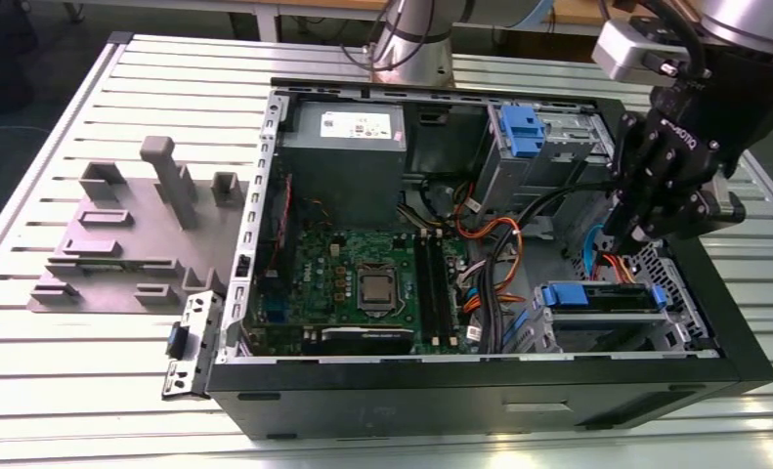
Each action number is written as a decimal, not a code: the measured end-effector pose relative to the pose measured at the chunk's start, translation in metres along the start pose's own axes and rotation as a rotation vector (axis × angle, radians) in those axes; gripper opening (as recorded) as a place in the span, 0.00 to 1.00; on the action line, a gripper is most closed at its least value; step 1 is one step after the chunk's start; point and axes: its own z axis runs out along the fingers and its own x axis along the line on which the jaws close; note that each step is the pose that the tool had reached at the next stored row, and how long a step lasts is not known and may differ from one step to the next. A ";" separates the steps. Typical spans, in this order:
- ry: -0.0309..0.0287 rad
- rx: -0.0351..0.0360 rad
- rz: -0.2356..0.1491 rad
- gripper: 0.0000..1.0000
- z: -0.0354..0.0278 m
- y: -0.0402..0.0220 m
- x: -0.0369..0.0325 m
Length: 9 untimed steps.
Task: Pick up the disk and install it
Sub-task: 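Insert the second disk wire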
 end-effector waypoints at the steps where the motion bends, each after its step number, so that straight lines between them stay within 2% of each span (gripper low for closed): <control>1: 0.0002 -0.0001 0.000 0.31 0.0003 -0.0001 -0.0002; 9: 0.0003 -0.0004 0.000 0.29 0.0039 -0.0010 -0.0012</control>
